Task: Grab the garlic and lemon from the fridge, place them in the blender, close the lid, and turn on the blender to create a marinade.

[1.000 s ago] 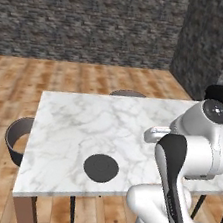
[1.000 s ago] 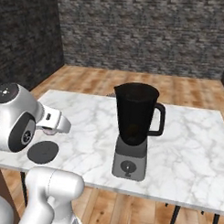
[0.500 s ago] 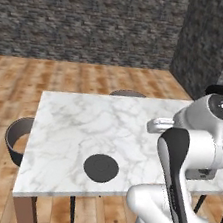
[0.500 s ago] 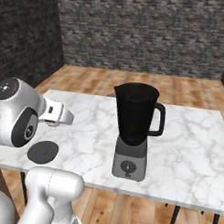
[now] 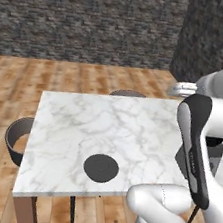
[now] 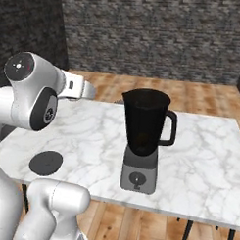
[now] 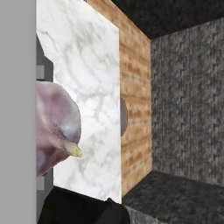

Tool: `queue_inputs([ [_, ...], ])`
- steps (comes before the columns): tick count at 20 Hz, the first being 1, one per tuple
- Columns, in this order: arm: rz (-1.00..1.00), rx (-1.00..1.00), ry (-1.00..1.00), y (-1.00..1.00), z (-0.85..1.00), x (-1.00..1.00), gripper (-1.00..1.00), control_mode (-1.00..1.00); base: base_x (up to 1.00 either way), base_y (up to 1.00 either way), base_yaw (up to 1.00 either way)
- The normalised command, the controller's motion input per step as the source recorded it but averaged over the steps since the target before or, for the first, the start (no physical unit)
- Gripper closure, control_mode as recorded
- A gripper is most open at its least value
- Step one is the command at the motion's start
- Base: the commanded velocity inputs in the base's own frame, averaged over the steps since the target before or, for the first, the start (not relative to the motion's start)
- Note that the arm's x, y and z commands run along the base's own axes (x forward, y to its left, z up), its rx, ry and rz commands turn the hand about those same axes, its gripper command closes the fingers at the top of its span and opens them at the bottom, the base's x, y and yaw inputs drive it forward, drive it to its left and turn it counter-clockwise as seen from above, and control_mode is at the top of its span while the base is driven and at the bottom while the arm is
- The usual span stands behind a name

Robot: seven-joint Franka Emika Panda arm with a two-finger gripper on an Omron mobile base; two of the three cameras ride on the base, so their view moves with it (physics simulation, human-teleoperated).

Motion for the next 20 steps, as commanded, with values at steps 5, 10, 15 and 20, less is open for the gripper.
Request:
queue_inputs([
  [5, 0.00, 0.00, -0.17, -0.49, 0.59, 0.00, 1.00, -1.00, 0.00, 0.00, 0.00],
  [10, -0.08, 0.00, -0.01, -0.70, 0.17, 0.00, 1.00, -1.00, 0.00, 0.00, 0.00],
  [15, -0.09, 0.05, 0.09, -1.00, 0.00, 0.00, 1.00, -1.00, 0.00, 0.00, 0.00],
  [20, -0.02, 0.06, 0.17, -0.77, -0.35, 0.41, 1.00, -1.00, 0.00, 0.00, 0.00],
])
